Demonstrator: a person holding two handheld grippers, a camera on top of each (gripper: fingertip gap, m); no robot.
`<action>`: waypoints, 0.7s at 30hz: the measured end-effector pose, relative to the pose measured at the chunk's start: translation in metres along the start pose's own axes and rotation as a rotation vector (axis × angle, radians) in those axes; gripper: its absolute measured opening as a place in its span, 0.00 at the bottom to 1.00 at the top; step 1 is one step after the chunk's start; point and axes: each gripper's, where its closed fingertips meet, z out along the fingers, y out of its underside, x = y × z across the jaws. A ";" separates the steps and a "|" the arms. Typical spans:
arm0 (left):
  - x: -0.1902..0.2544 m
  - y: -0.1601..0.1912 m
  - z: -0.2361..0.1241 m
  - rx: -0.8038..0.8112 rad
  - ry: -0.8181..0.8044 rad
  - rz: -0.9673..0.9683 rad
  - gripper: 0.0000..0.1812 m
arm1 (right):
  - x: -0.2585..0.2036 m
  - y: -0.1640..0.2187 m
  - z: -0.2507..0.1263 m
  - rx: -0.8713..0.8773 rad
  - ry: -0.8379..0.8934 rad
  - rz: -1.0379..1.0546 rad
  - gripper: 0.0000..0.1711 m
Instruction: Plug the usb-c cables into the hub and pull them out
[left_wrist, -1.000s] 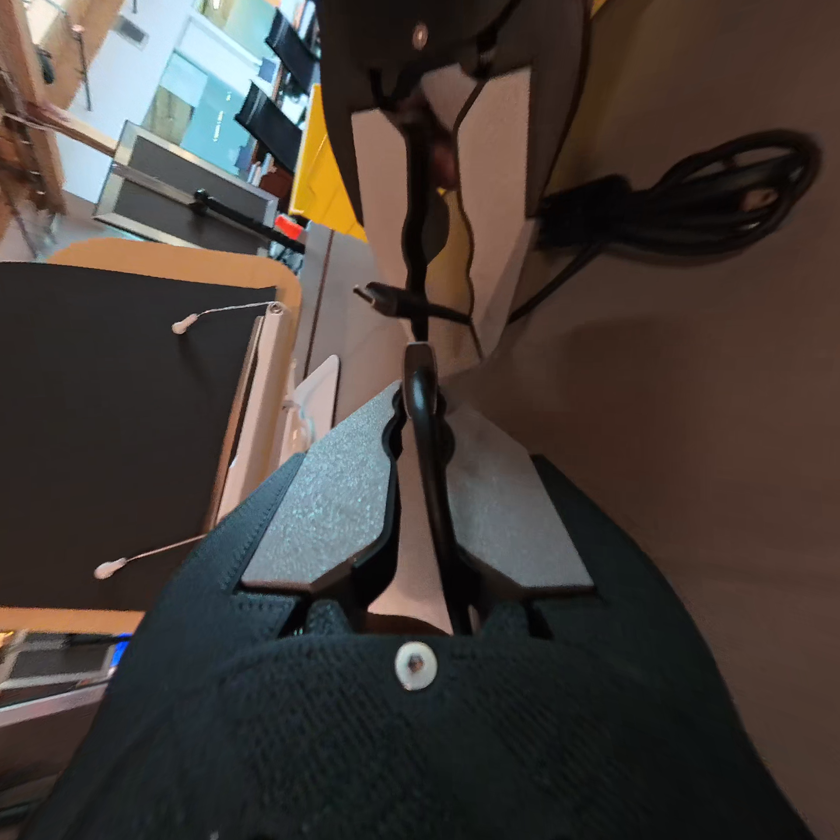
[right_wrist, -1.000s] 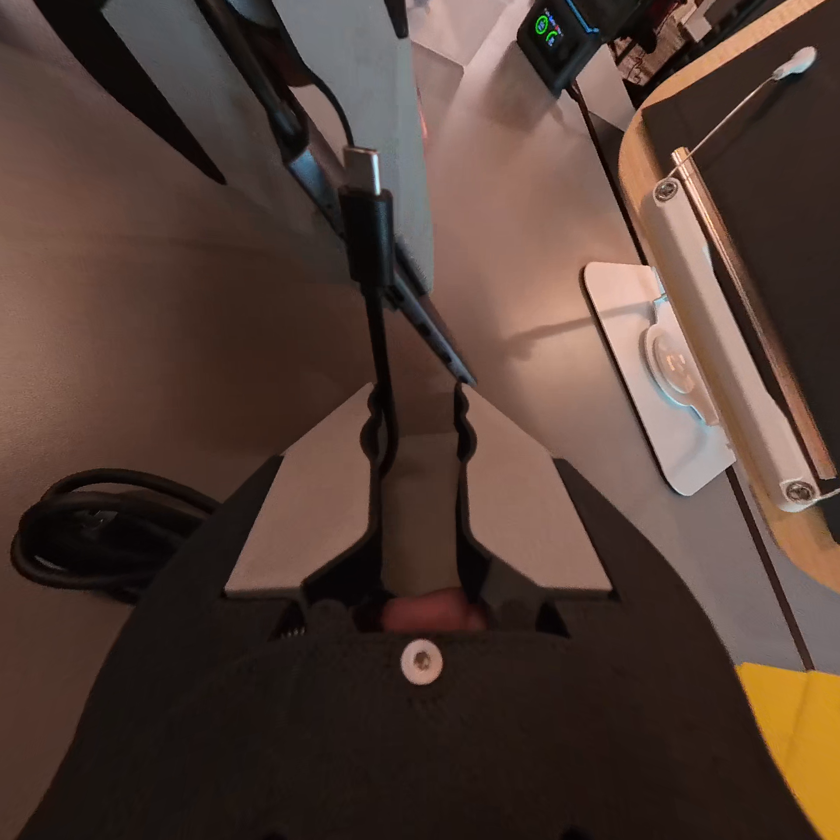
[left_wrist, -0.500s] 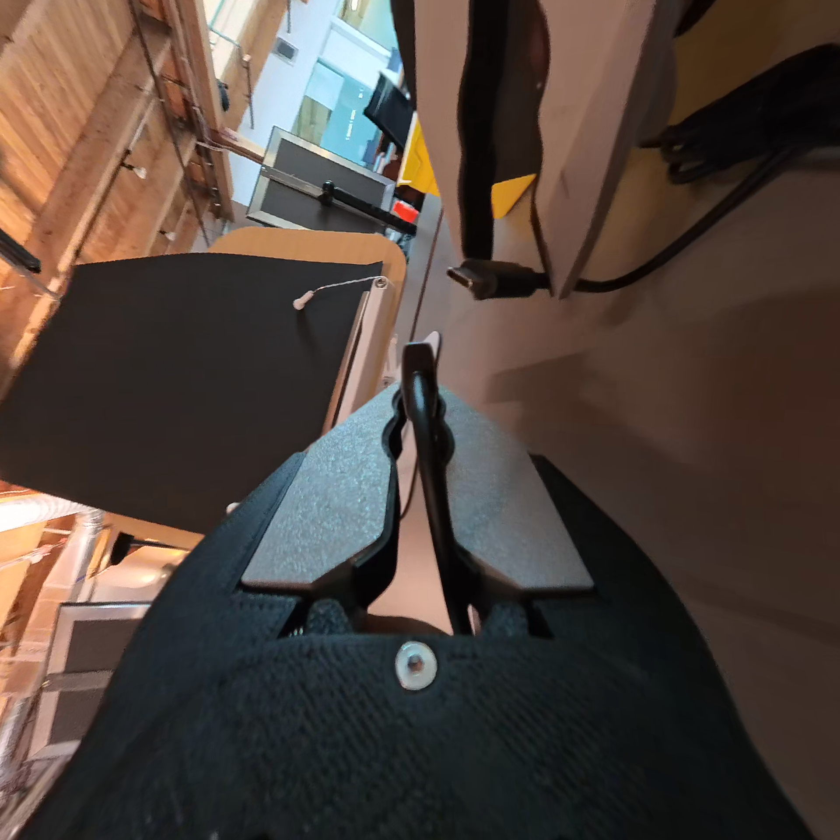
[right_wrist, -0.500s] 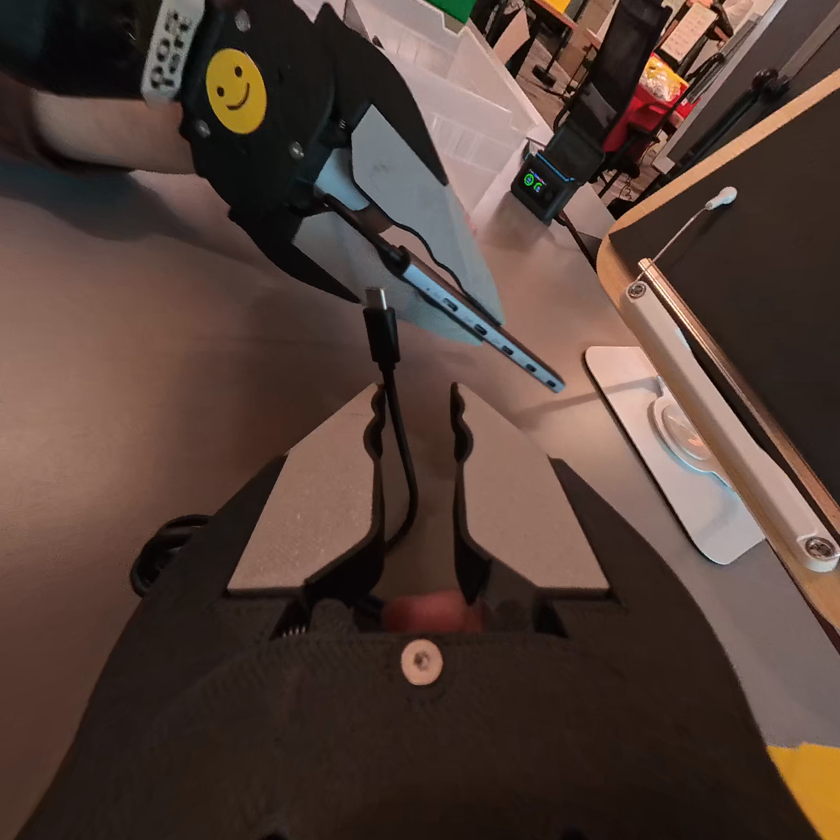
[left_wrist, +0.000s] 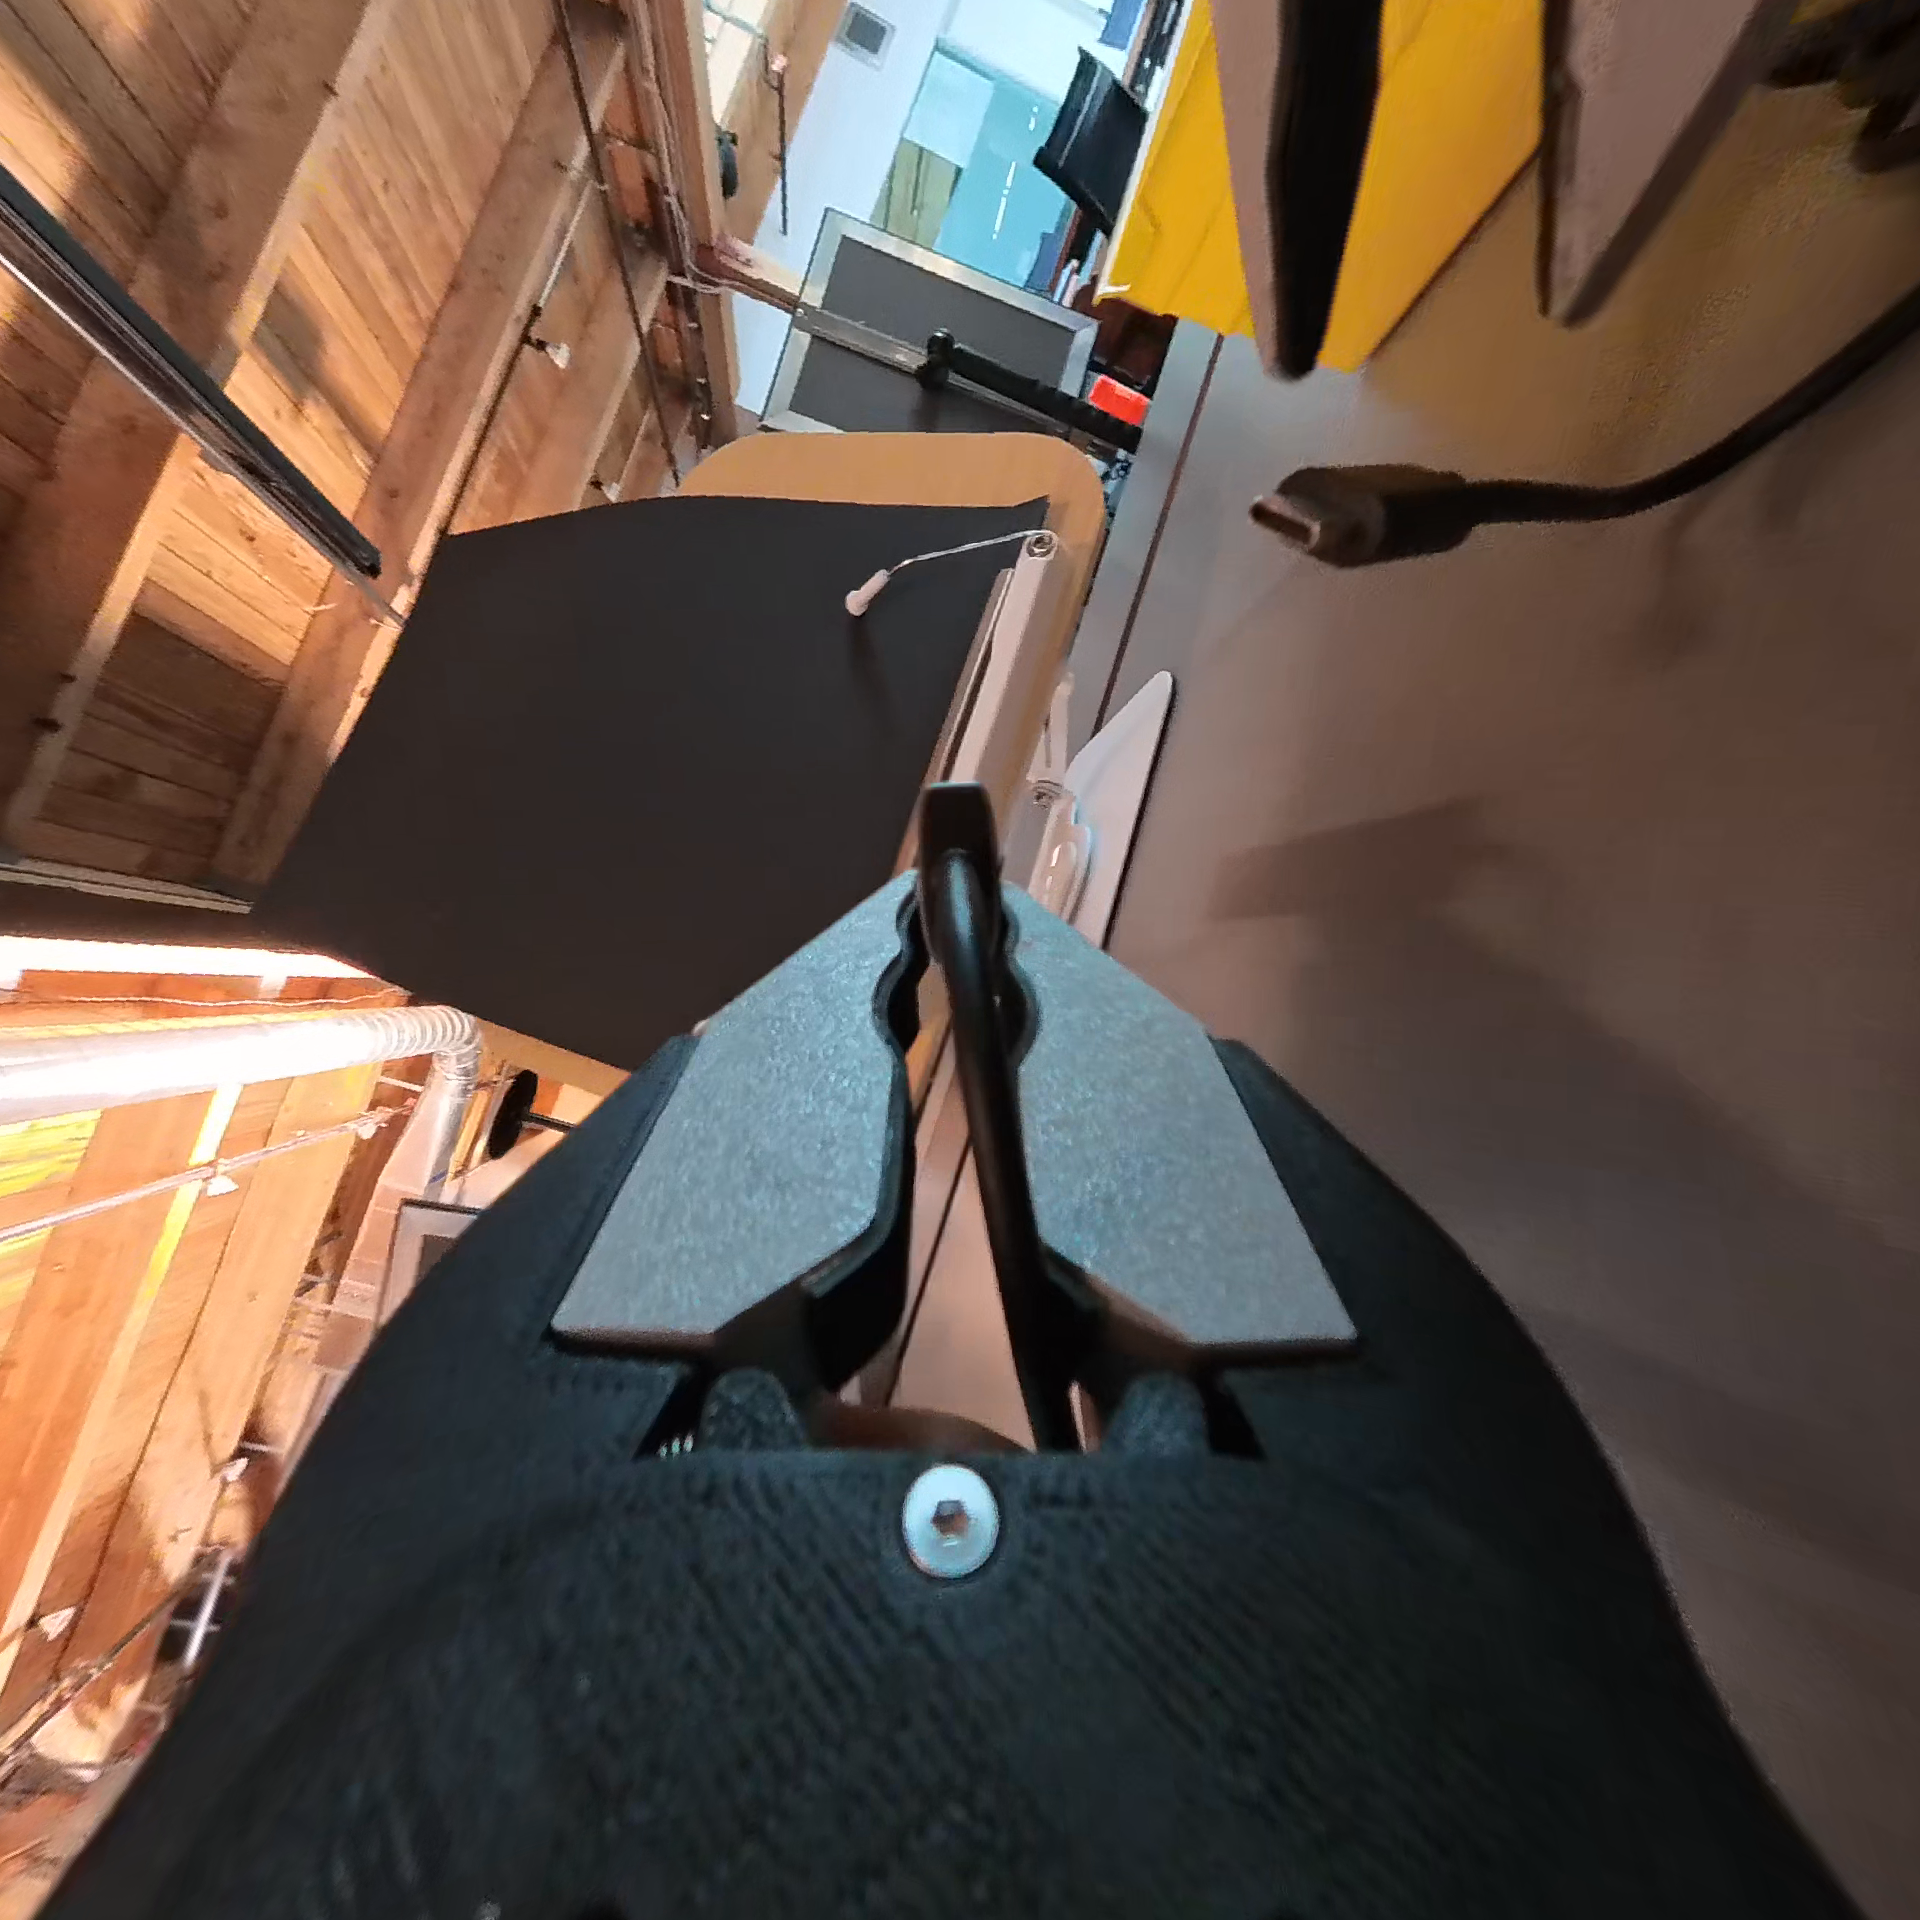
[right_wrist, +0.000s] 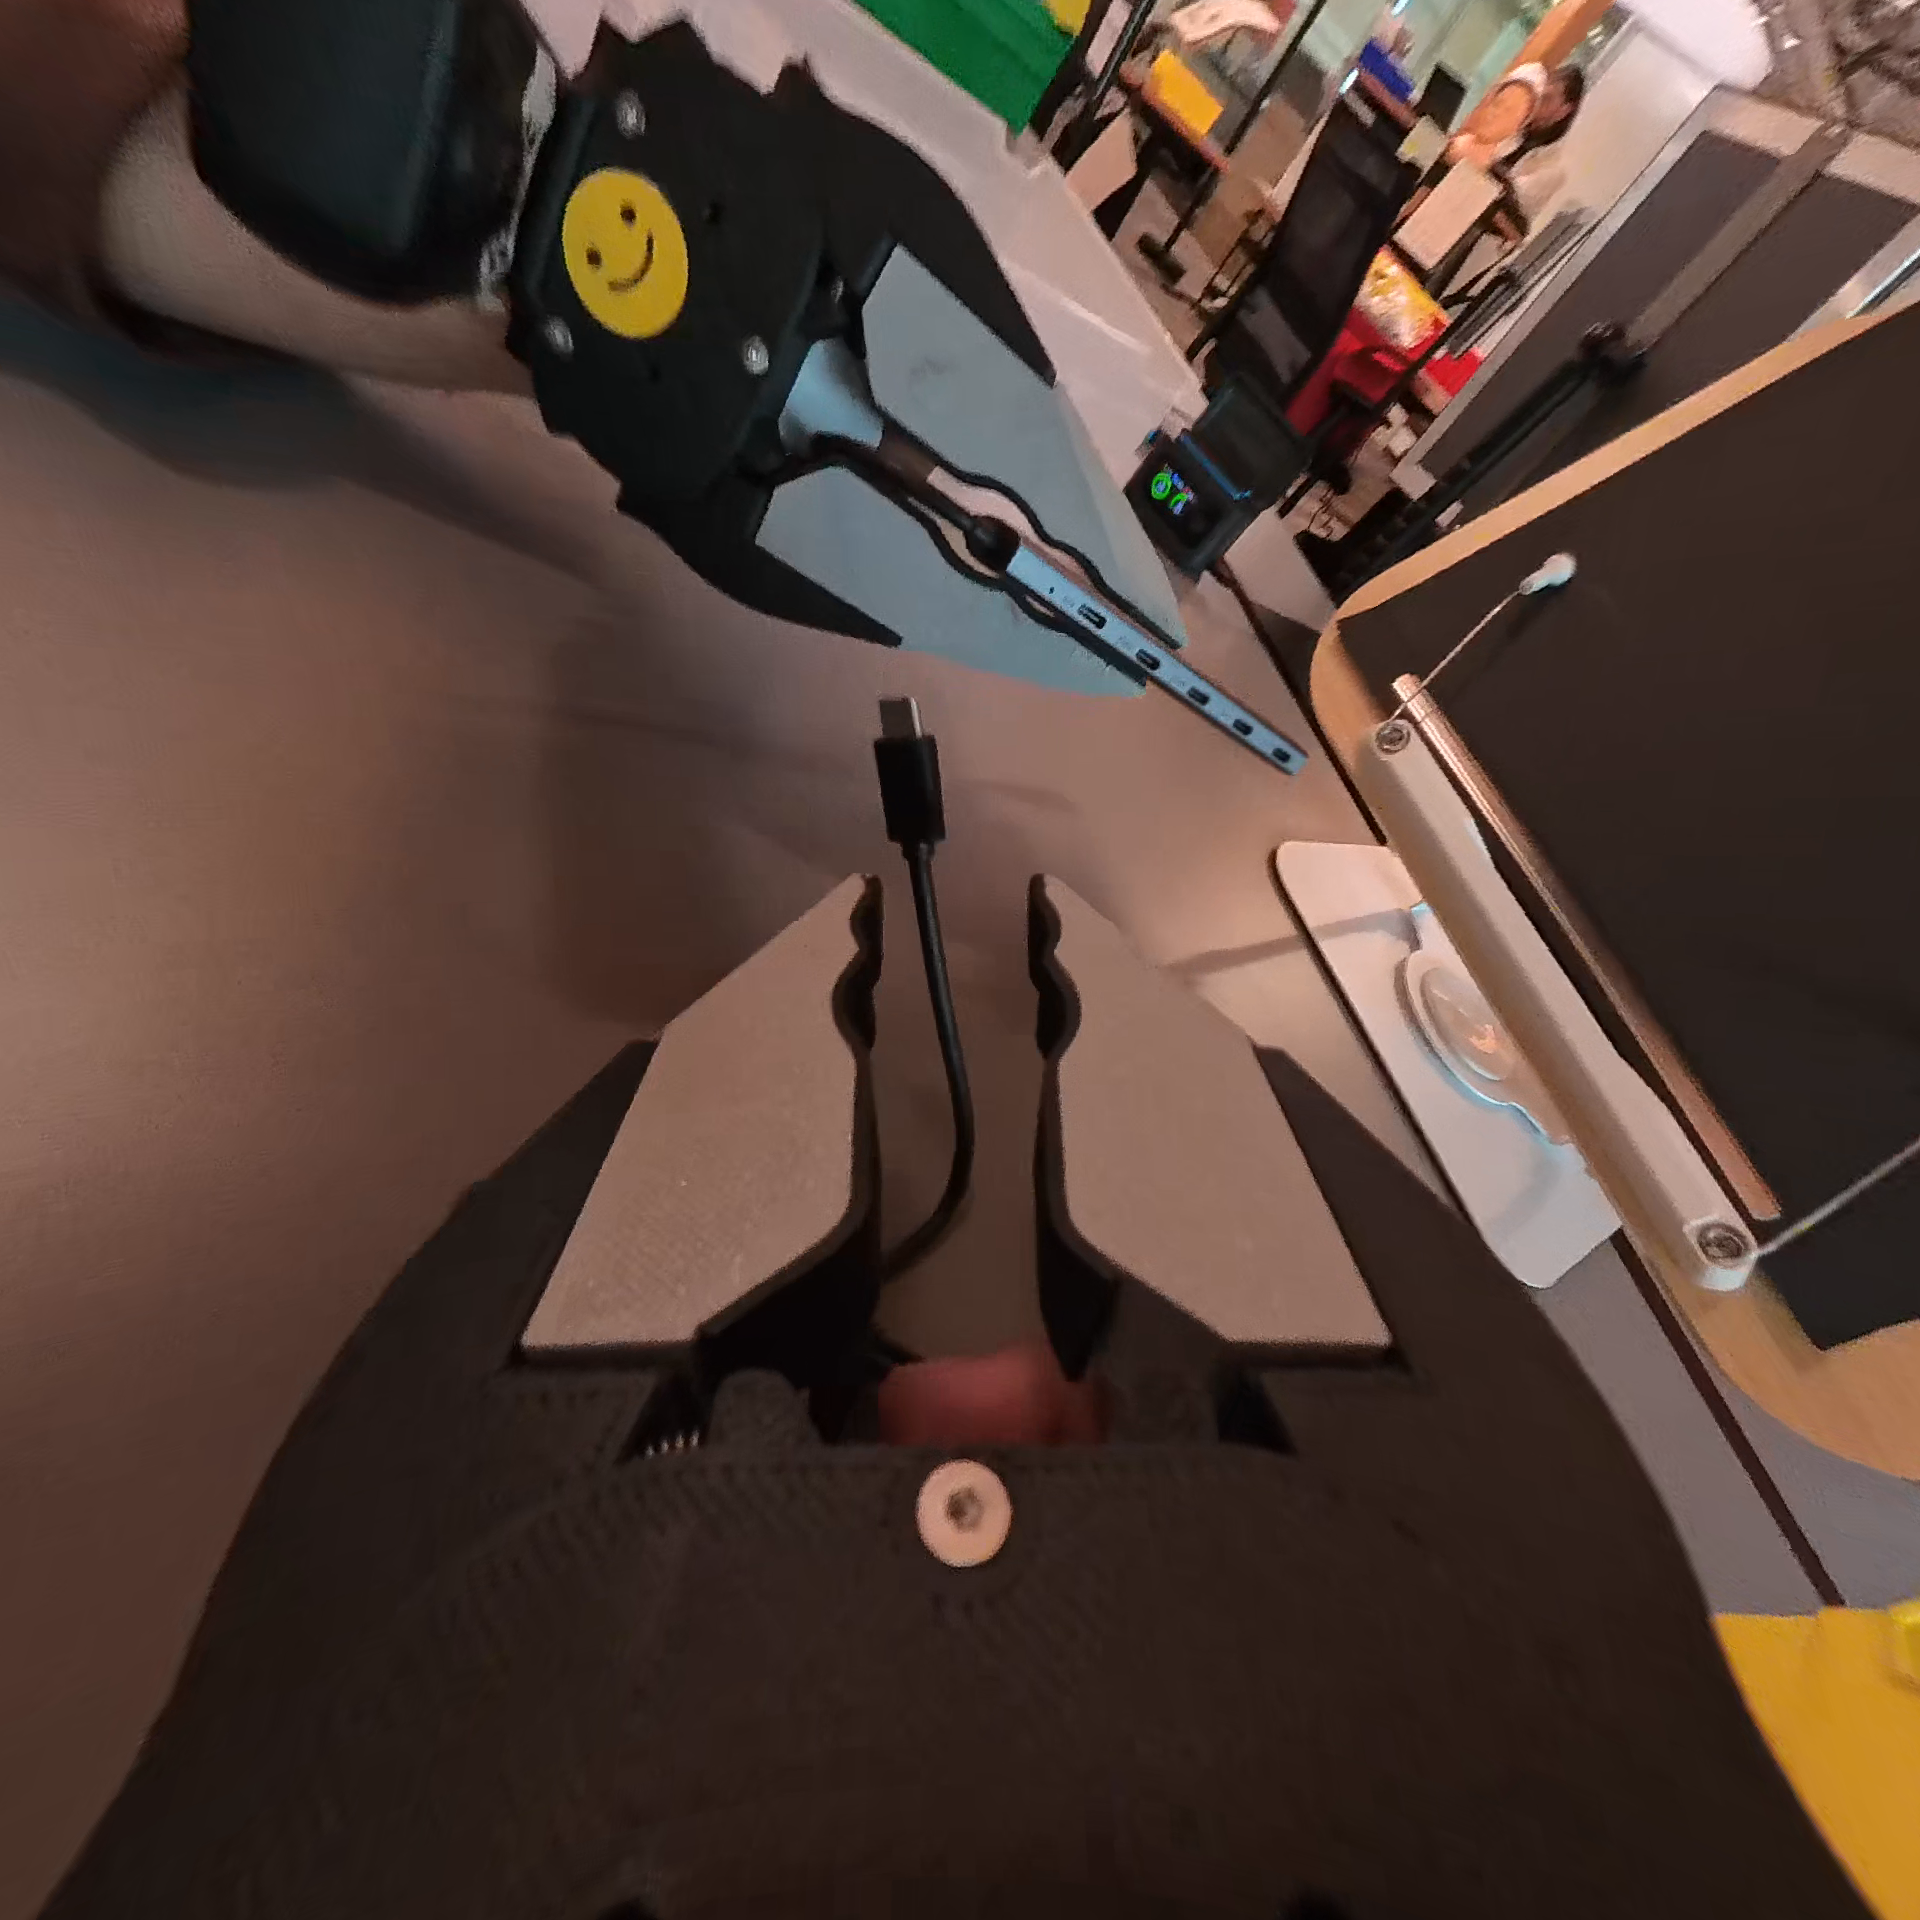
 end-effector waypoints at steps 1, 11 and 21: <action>-0.001 -0.001 -0.001 0.002 -0.012 0.009 0.04 | -0.002 -0.002 -0.001 0.013 0.008 0.007 0.13; 0.005 -0.005 -0.001 0.008 -0.014 0.063 0.04 | -0.010 0.000 0.017 -0.011 0.079 -0.063 0.09; 0.006 -0.007 0.000 0.011 -0.011 0.063 0.04 | -0.005 -0.001 0.020 -0.008 0.129 -0.080 0.05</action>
